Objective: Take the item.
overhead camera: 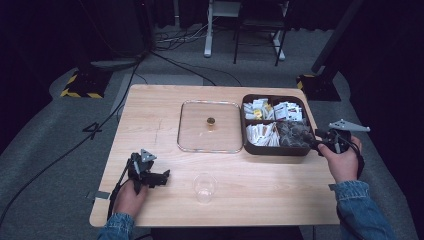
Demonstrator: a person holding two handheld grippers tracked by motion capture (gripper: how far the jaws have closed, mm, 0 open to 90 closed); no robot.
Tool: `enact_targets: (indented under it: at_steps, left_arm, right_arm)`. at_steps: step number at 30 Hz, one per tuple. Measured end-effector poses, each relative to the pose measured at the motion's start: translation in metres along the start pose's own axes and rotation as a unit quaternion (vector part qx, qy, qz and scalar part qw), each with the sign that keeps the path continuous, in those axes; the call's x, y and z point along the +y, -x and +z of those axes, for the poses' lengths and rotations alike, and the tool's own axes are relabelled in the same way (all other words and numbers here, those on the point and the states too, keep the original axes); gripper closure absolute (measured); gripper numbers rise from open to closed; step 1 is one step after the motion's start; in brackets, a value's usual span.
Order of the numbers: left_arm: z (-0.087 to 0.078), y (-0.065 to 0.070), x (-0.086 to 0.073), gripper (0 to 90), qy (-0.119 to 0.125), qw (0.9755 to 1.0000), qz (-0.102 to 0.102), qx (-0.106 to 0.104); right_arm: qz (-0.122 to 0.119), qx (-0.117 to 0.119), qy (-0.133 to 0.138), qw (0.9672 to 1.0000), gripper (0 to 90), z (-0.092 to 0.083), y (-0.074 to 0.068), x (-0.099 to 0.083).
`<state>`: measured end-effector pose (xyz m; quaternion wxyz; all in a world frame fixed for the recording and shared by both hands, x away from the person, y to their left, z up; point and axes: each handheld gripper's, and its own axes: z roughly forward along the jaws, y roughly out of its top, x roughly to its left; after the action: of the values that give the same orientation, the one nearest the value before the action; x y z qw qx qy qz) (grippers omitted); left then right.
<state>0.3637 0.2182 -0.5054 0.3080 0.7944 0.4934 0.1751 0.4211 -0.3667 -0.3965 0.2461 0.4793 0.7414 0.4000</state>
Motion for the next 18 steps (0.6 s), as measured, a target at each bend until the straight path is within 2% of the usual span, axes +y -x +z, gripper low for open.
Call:
enact_targets:
  at_steps: [7, 12, 18]
  left_arm:
    - [0.0, 0.0, 0.0, 0.0, 0.0, 1.0, 0.0, 0.0]
    - [0.0, 0.0, 0.0, 0.0, 0.0, 1.0, 0.0, 0.0]
    - [0.0, 0.0, 0.0, 0.0, 0.0, 1.0, 0.0, 0.0]
  right_arm:
    - [0.001, 0.004, -0.005, 1.0, 45.9, 0.014, 0.009, 0.01]
    - [-0.006, -0.004, -0.026, 0.9996, 46.9, 0.03, 0.013, 0.015]
    - [0.009, 0.0, -0.037, 0.9993, 44.6, 0.046, 0.019, 0.015]
